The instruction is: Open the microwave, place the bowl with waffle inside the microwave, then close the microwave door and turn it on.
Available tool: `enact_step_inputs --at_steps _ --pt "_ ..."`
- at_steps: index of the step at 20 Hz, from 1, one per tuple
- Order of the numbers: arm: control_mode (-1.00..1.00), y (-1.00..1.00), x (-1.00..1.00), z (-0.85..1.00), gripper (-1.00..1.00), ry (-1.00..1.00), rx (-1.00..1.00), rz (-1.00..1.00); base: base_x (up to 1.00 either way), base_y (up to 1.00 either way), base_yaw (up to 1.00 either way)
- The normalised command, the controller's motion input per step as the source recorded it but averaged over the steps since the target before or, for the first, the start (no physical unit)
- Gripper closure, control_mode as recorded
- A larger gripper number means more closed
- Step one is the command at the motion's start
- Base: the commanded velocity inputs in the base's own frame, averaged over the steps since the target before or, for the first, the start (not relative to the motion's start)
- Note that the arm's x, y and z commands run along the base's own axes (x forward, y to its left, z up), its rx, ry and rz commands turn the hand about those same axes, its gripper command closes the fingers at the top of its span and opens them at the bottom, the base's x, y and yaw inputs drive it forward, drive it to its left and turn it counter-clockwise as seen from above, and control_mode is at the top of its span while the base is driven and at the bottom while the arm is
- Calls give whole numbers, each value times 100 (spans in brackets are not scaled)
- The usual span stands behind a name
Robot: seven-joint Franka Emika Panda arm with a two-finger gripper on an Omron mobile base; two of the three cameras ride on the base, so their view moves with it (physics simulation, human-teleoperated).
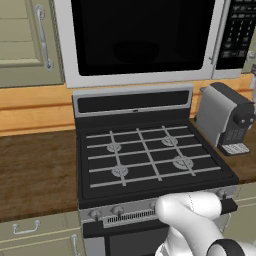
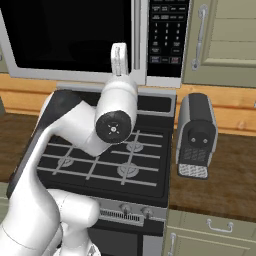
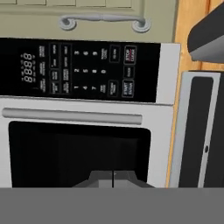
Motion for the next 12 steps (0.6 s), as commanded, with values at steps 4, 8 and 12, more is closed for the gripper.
enact_step_inputs --at_steps 4,8,12 --pt "-100 -3 40 -5 100 4 4 0 0 0 0" --pt "-100 -9 47 -16 100 1 2 0 0 0 0" --pt "-100 -31 48 -11 100 0 6 0 0 0 0"
